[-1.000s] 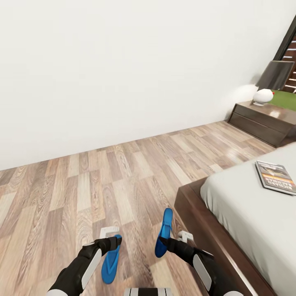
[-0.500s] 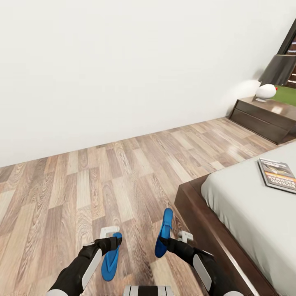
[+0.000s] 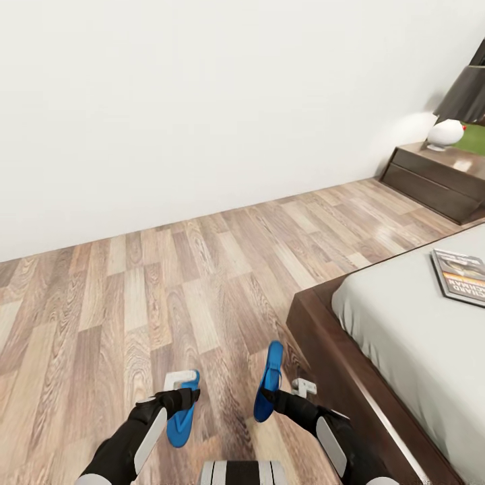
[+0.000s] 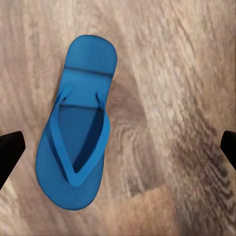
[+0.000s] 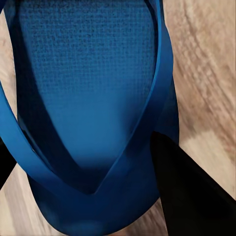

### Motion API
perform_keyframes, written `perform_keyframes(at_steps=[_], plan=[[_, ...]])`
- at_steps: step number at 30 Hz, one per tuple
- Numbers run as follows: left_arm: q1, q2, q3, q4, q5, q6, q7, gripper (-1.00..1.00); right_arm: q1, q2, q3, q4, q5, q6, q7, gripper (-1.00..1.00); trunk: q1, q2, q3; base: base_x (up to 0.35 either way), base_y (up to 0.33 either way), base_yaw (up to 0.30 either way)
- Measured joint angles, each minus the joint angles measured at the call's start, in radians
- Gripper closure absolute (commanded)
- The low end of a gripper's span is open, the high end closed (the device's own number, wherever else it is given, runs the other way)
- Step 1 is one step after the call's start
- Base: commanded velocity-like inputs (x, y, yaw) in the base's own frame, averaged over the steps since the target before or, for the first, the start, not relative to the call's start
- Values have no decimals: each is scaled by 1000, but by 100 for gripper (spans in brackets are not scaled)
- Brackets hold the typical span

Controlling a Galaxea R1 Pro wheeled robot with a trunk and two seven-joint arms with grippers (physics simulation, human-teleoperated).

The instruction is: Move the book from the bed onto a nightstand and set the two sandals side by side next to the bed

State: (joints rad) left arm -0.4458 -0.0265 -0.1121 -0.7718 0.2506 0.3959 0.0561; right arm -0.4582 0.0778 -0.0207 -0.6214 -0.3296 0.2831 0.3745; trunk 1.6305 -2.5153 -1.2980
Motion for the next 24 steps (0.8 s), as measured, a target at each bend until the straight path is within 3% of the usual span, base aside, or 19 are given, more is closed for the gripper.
perform_keyframes(at_steps=[17,24], plan=[[0,0,-1,-1,0,0,0,-100,0,0,0,2,0,0,0,100,8,-4,-66,0,0,0],[0,1,1,-1,0,0,1,-100,0,1,0,1,-1,0,0,100,8,-4,-66,0,0,0]])
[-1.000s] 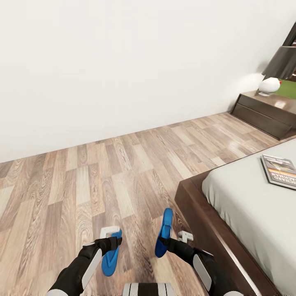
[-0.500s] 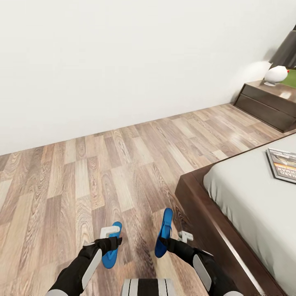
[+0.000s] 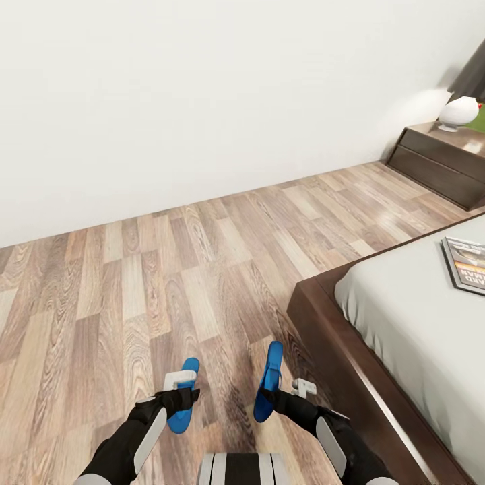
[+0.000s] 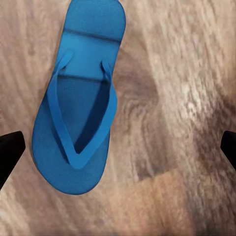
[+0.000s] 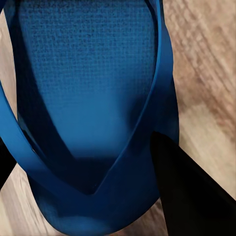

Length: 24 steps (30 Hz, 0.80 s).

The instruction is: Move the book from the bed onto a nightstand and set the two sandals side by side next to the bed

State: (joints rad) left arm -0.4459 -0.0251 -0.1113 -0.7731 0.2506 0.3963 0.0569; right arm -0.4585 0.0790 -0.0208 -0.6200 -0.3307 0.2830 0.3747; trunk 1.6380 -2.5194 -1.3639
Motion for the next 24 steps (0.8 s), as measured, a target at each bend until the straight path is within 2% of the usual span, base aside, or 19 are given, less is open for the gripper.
perform_keyframes(at_steps=[8,17,24], plan=[[0,0,1,0,0,1,0,-100,0,0,0,6,0,0,0,100,0,0,0,125,30,0],[0,1,2,1,0,1,0,-100,0,0,1,6,0,0,0,100,0,0,0,16,6,0],[0,1,2,1,0,1,-1,-100,0,0,1,6,0,-1,0,100,0,0,0,113,113,0]])
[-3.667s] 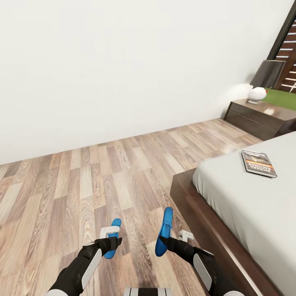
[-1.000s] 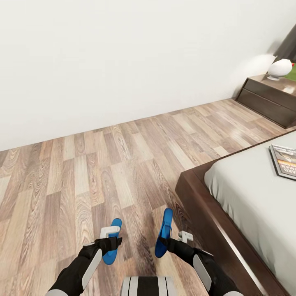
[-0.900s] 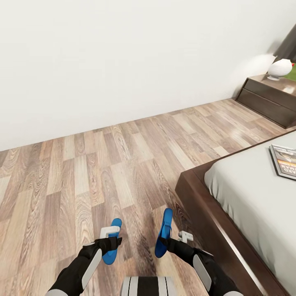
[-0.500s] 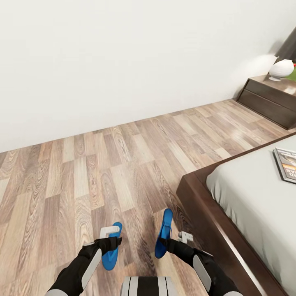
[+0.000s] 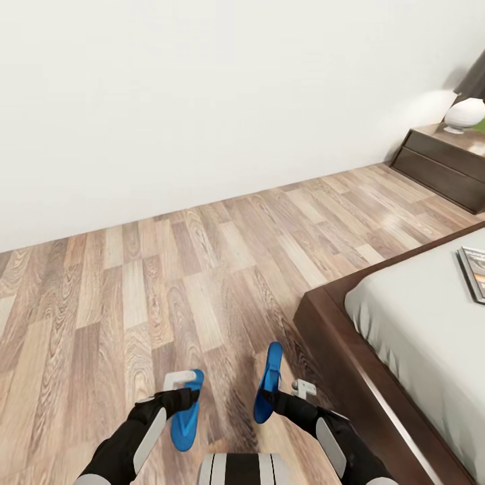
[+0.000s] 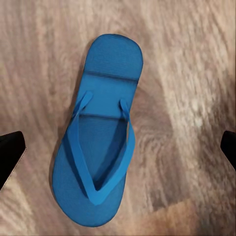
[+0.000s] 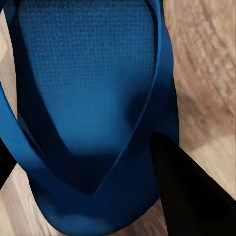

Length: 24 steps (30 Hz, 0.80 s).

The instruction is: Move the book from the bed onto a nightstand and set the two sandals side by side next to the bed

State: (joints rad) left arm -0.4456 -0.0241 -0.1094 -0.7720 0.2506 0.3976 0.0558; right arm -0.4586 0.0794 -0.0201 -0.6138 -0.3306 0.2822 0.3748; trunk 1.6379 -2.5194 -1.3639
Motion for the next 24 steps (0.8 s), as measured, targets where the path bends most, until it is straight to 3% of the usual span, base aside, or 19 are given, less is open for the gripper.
perform_keyframes(at_steps=[24], plan=[[0,-1,0,0,0,-2,0,-100,0,1,1,0,0,-1,0,100,0,0,0,59,24,0]])
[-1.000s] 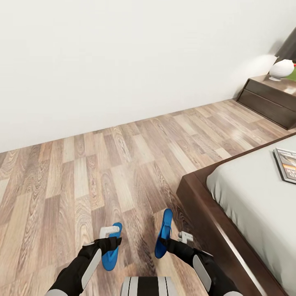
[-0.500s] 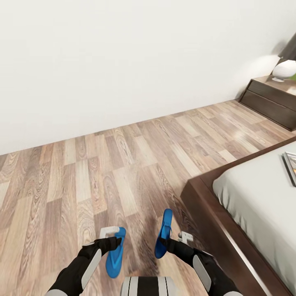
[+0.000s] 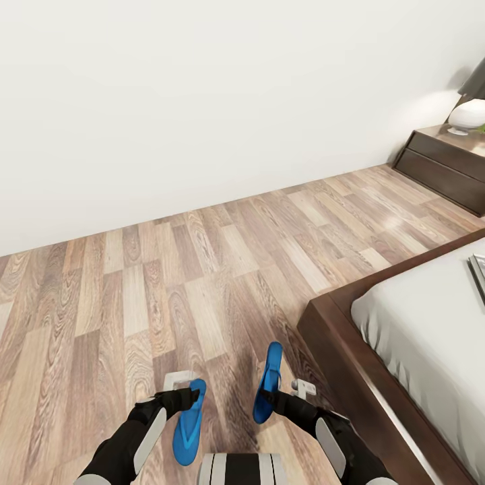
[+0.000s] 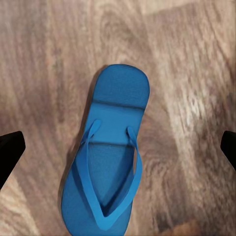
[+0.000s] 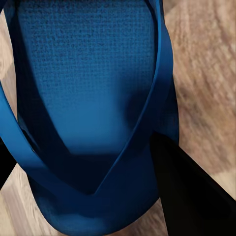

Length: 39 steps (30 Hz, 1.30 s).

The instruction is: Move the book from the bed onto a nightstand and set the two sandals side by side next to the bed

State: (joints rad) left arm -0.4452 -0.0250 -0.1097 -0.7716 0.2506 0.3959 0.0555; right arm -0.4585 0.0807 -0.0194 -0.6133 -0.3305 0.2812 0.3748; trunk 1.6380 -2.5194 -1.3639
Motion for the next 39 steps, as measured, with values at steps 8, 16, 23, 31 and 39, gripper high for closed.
perform_keyframes(at_steps=[8,16,23,31,39], plan=[[0,0,0,0,0,0,1,-100,0,0,0,1,1,0,0,100,1,-1,-11,1,0,0],[0,-1,-1,0,0,0,1,-100,0,0,0,0,1,0,0,100,5,-3,-42,0,0,0],[0,-1,-2,0,0,0,1,-100,0,-1,1,-17,0,4,47,100,8,-4,-70,0,0,0],[0,-2,-3,0,0,0,1,-100,0,-3,5,-52,0,52,166,100,12,-6,-100,0,0,0],[0,-2,-4,0,0,0,0,-100,0,-4,3,-56,-3,59,245,100,15,-8,-131,0,0,0]])
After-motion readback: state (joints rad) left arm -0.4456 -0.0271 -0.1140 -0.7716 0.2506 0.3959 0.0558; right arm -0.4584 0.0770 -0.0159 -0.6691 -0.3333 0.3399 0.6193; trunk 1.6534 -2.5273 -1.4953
